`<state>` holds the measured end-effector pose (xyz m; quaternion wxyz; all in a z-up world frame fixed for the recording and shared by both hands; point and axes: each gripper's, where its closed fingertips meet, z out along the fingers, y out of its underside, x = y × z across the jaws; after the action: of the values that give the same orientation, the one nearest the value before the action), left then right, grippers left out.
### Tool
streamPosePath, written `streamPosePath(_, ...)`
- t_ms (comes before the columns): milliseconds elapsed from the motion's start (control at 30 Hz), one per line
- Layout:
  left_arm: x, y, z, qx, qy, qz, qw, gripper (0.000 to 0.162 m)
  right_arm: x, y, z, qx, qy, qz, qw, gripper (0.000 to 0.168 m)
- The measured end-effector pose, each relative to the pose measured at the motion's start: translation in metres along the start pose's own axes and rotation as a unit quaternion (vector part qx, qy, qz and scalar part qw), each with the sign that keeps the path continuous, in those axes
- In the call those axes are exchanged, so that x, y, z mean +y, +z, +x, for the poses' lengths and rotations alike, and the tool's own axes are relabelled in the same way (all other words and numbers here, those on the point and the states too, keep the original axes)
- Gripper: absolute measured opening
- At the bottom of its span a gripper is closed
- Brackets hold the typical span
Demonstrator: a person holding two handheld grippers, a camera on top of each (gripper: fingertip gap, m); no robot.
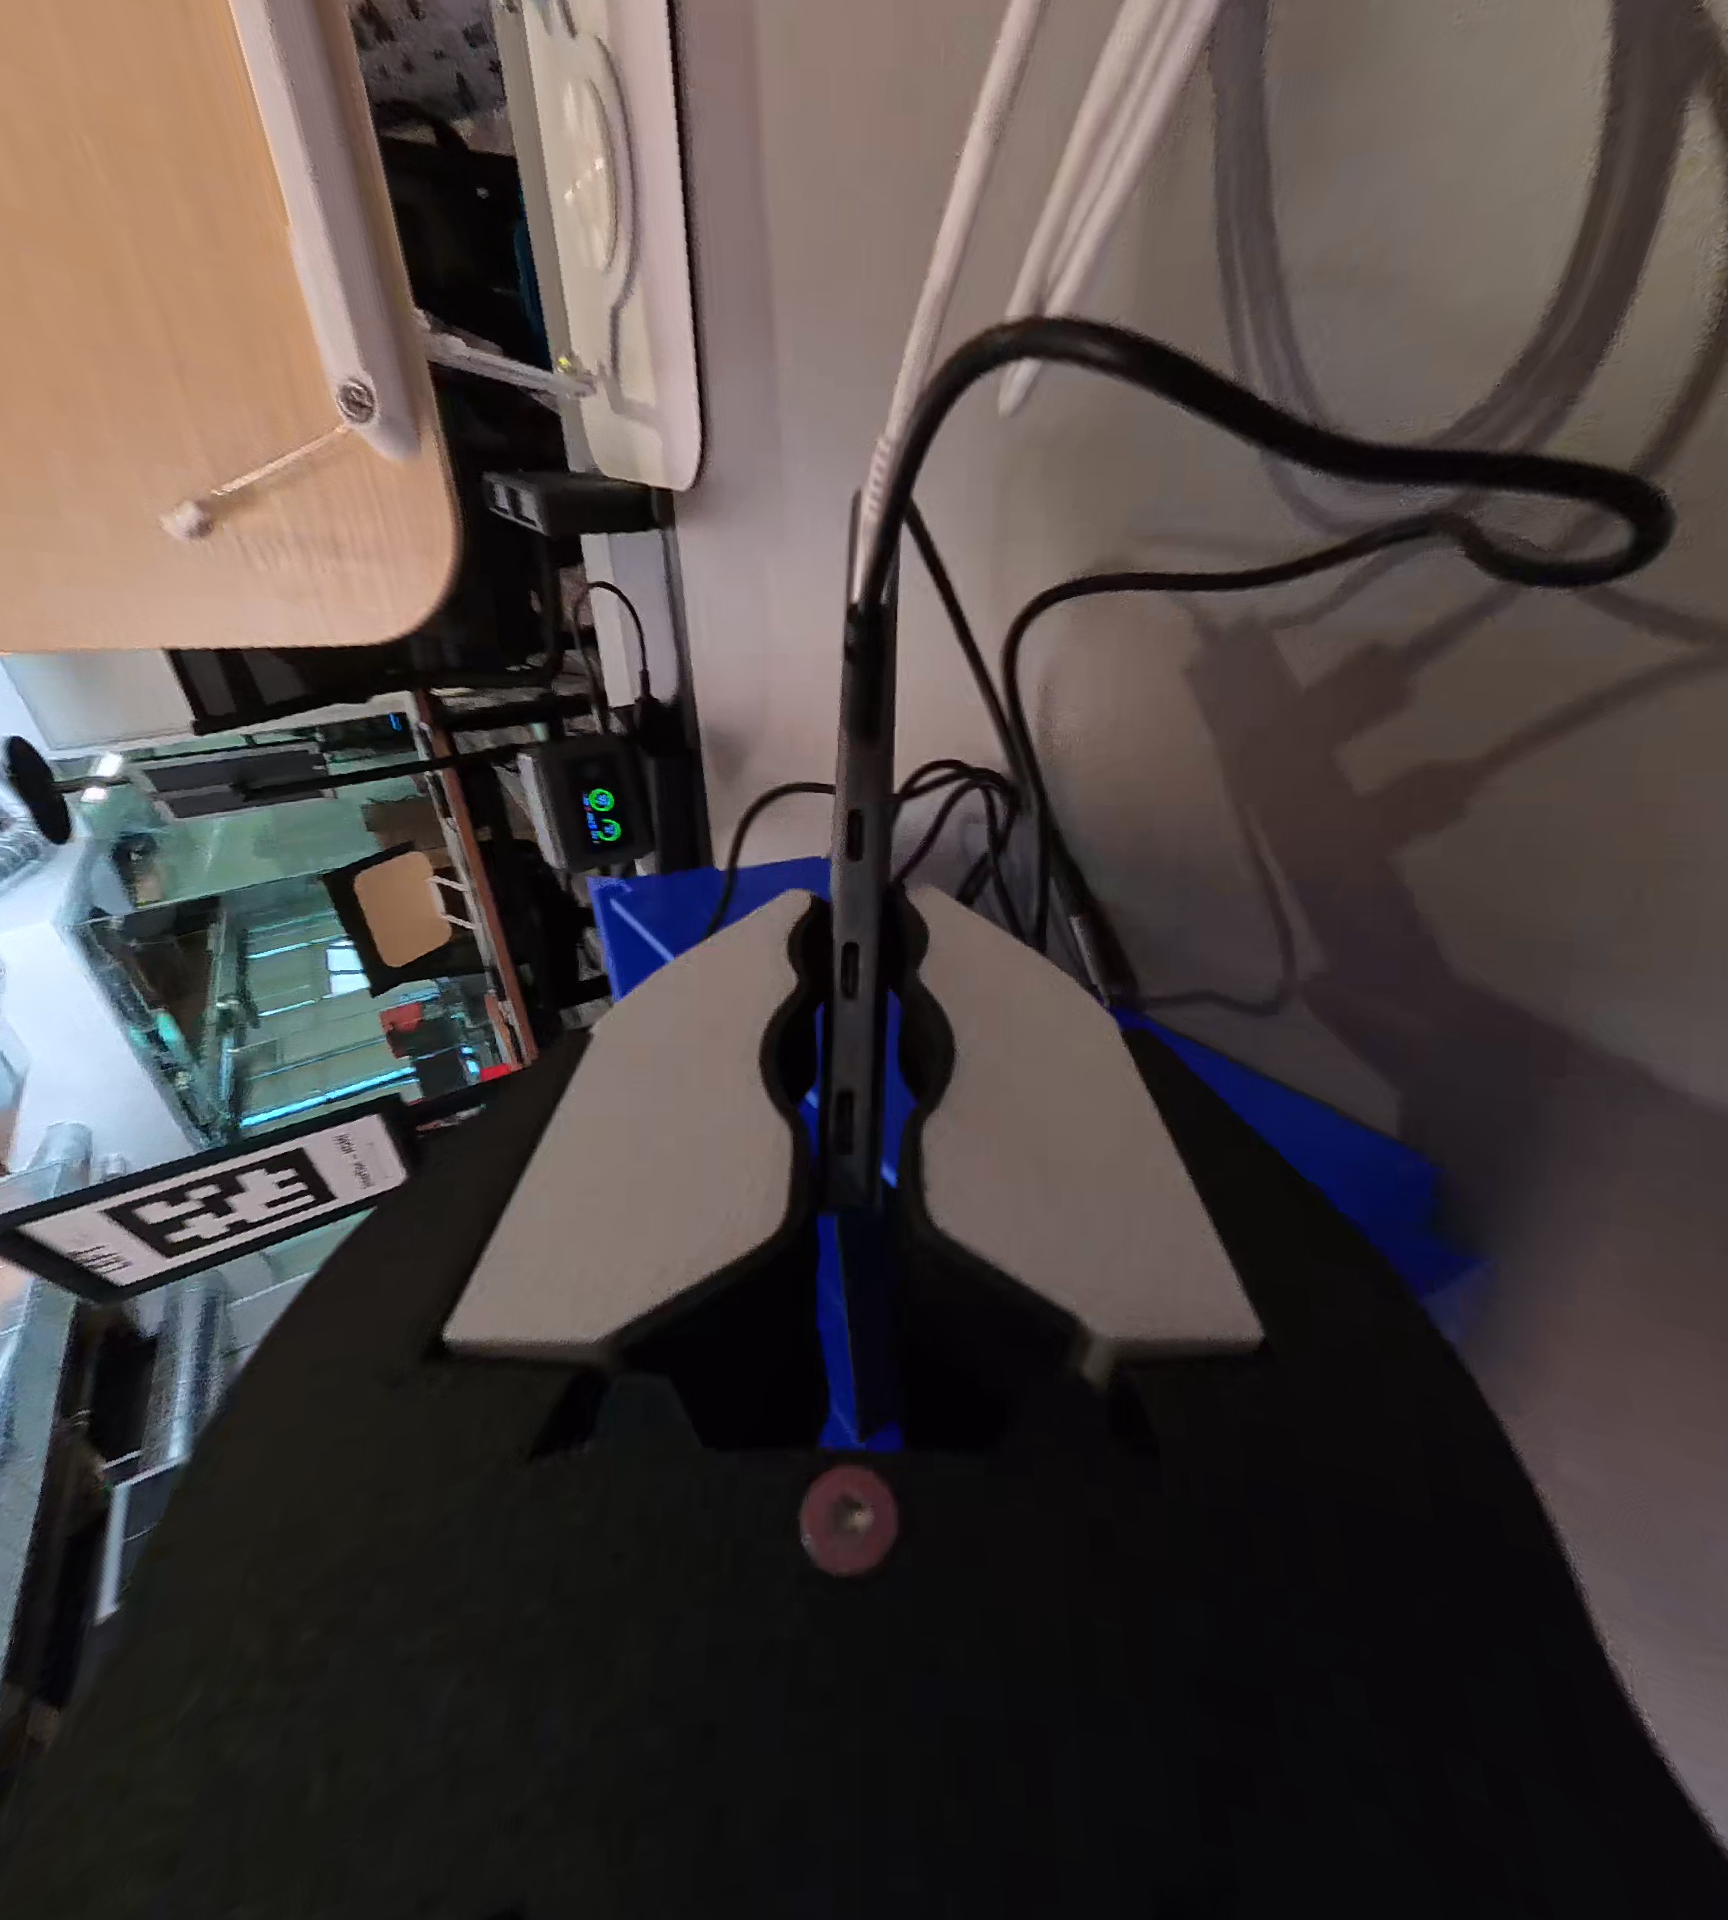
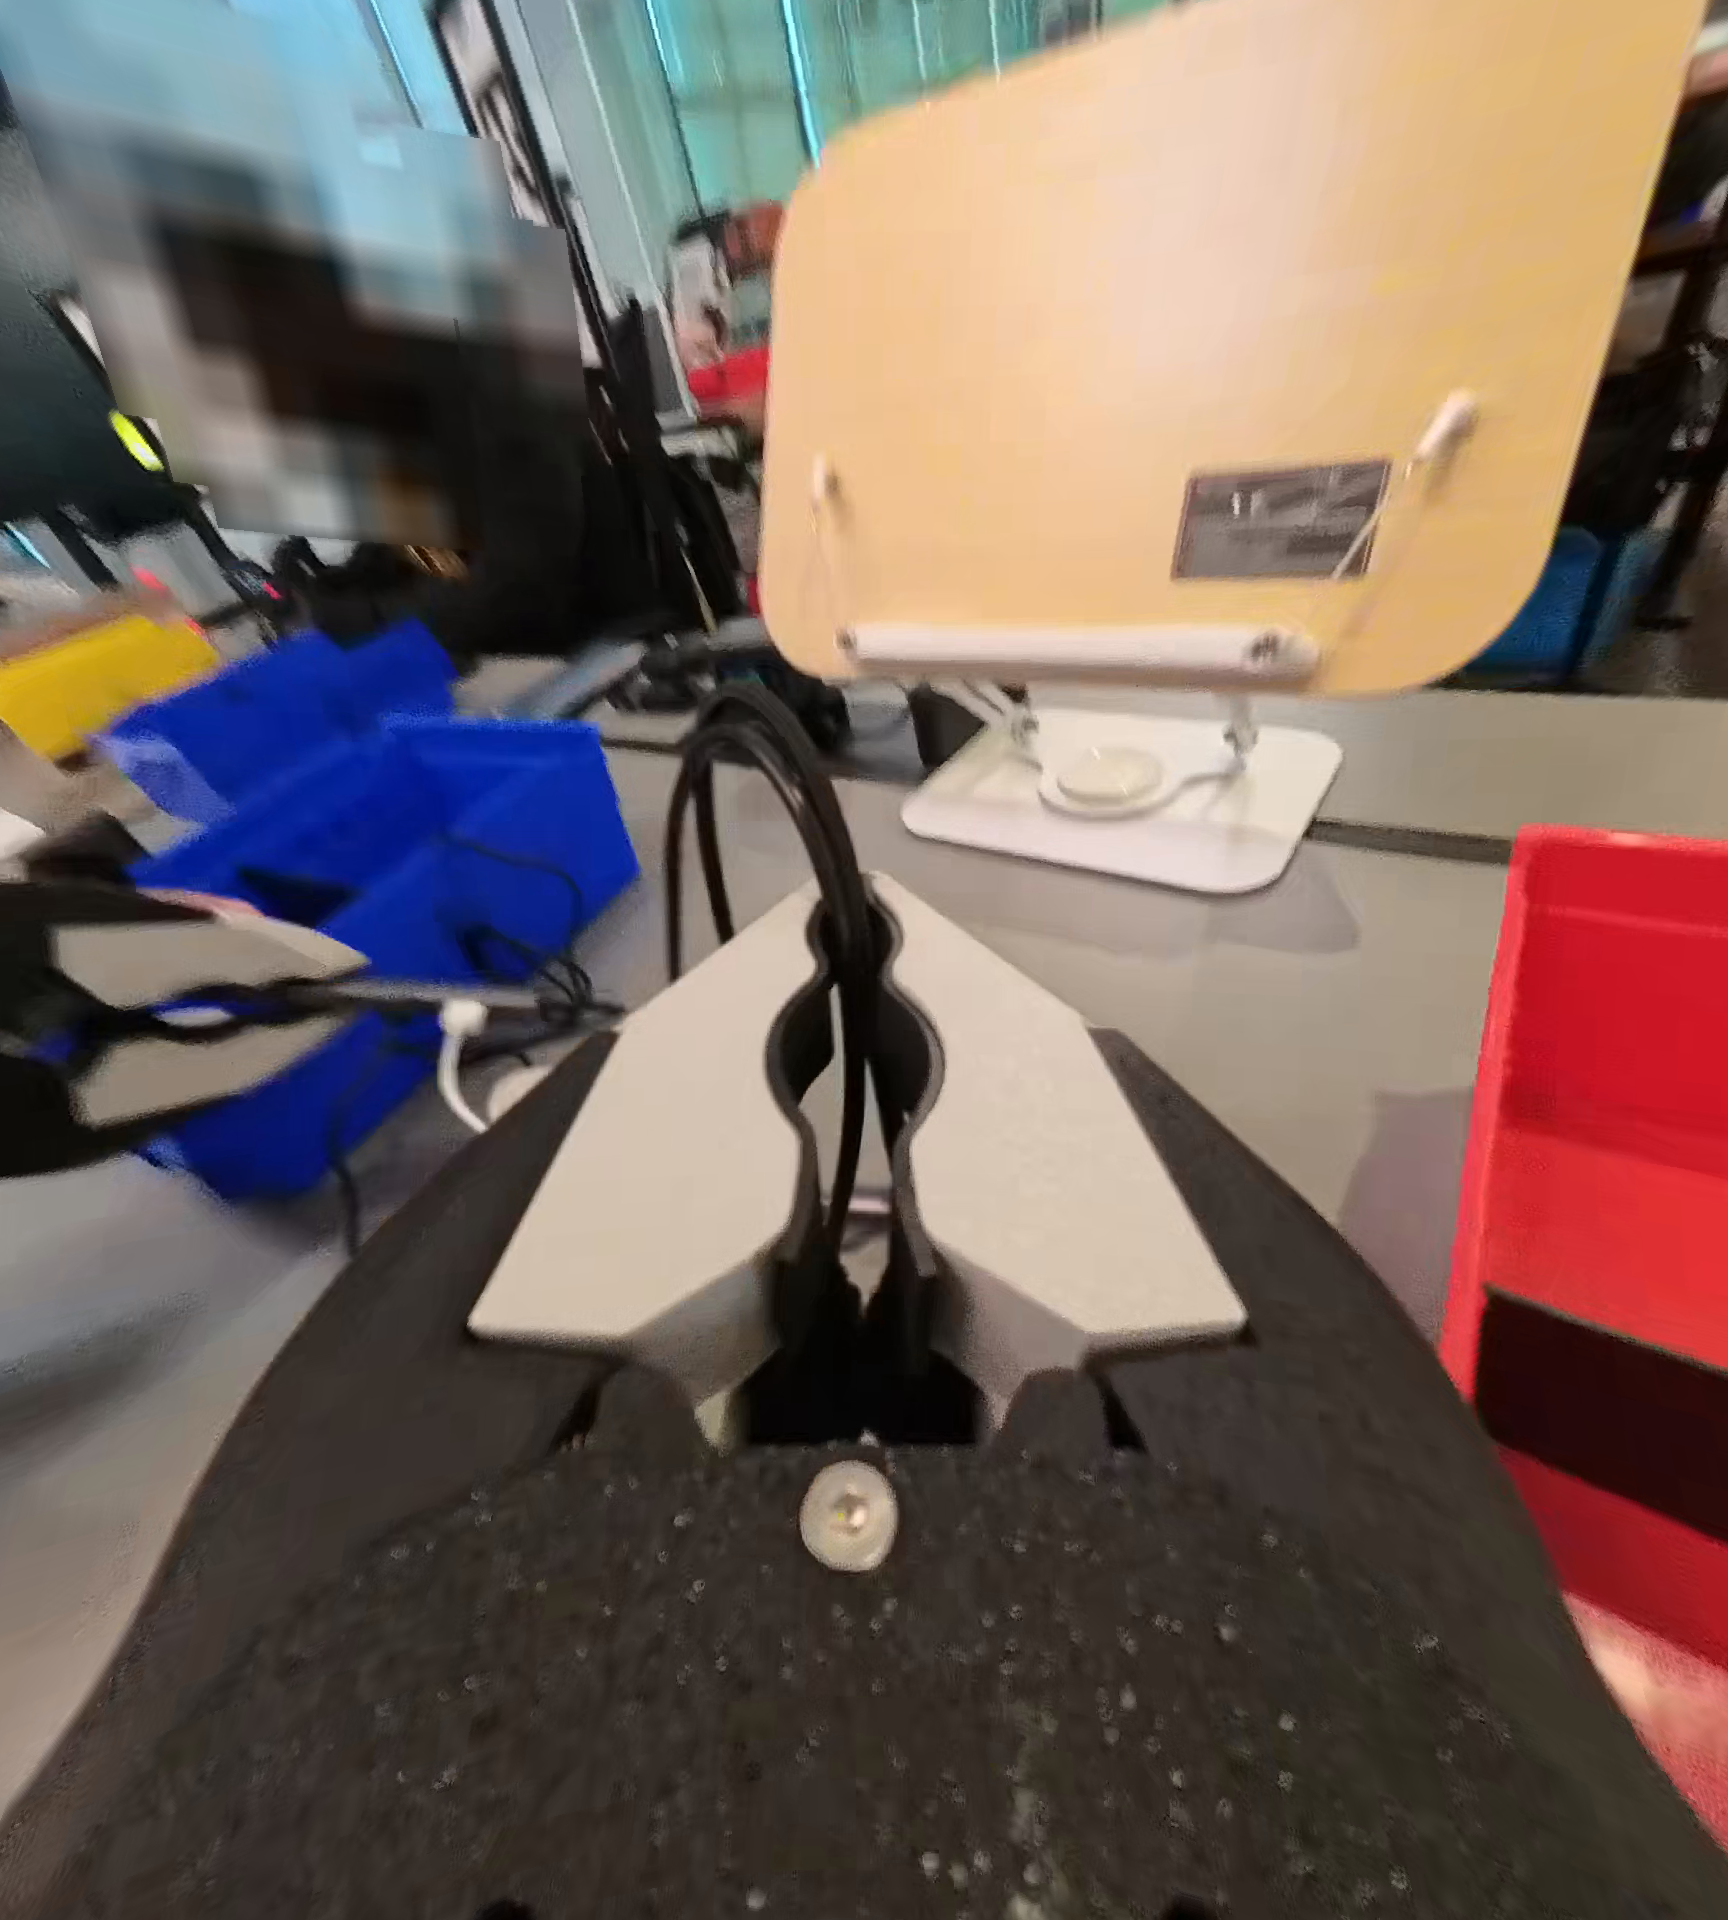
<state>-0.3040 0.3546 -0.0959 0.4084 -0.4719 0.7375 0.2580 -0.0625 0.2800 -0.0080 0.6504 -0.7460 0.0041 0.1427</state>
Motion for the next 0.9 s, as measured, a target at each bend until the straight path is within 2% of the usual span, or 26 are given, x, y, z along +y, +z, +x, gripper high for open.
streamPosePath(100,-0.004,0.002,0.003,0.001,0.008,-0.003,1.000,0.011,-0.040,-0.020,-0.007,-0.015,-0.005,0.040,0.999,0.000)
streamPosePath(167,-0.012,0.004,0.008,0.012,-0.003,0.007,1.000,0.010,-0.042,-0.022,-0.022,-0.054,-0.007,0.008,0.998,0.000)
streamPosePath(300,-0.030,0.009,0.012,0.036,-0.048,0.006,0.998,0.010,-0.013,-0.021,-0.038,-0.081,-0.027,-0.058,0.995,0.000)
streamPosePath(400,-0.047,0.014,0.033,0.105,-0.084,0.006,0.991,0.011,0.020,-0.024,-0.041,-0.078,-0.033,-0.102,0.991,0.000)
streamPosePath(467,-0.052,0.020,0.040,0.121,-0.106,0.001,0.987,0.015,0.039,-0.031,-0.044,-0.086,-0.017,-0.122,0.989,0.000)
streamPosePath(667,-0.048,0.011,0.050,0.207,-0.217,-0.019,0.954,0.047,0.080,-0.055,-0.038,-0.067,0.007,-0.152,0.986,0.000)
streamPosePath(800,-0.034,-0.009,0.058,0.252,-0.243,-0.054,0.935,0.050,0.102,-0.061,-0.048,-0.077,0.035,-0.154,0.985,0.000)
streamPosePath(900,-0.013,-0.021,0.062,0.244,-0.222,-0.100,0.939,0.050,0.113,-0.062,-0.063,-0.098,0.060,-0.149,0.982,0.000)
